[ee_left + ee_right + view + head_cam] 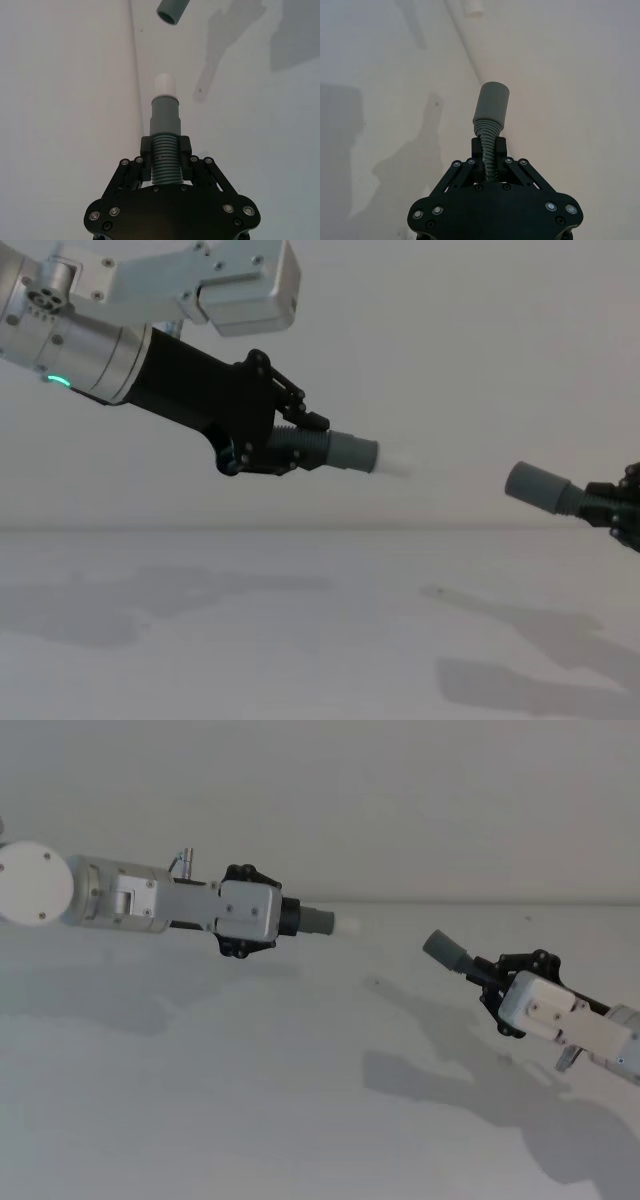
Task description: Use both hands to pick up one end of the pipe from the table, align the ends, and insert them.
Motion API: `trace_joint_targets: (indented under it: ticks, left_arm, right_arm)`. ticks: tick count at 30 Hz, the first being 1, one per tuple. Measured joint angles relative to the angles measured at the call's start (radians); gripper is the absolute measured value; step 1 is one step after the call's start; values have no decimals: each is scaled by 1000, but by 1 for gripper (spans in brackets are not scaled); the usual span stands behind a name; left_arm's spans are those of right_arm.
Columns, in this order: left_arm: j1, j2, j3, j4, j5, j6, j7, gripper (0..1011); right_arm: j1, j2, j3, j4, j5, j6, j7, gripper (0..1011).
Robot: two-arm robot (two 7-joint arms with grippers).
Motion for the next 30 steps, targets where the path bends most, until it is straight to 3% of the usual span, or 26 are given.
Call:
trace_joint_targets:
  ticks: [6,16,25,30]
  left_arm:
    - [-5,8,15,-9,17,-56,0,305]
    - [-6,16,28,-15,31,-101,0,305]
    - [-7,20,34,-18,37,-124,0,305]
    - [-8,21,36,-18,40,-130,1,305]
  right_arm:
    - [3,26,-6,-4,-22,-38,20,123]
    - [-6,51,-1,-16,-23,-65,50,123]
    - [-12,53,3,-19,-21,-78,56,119]
    - [-12,45,2,-10,-17,-118,53,119]
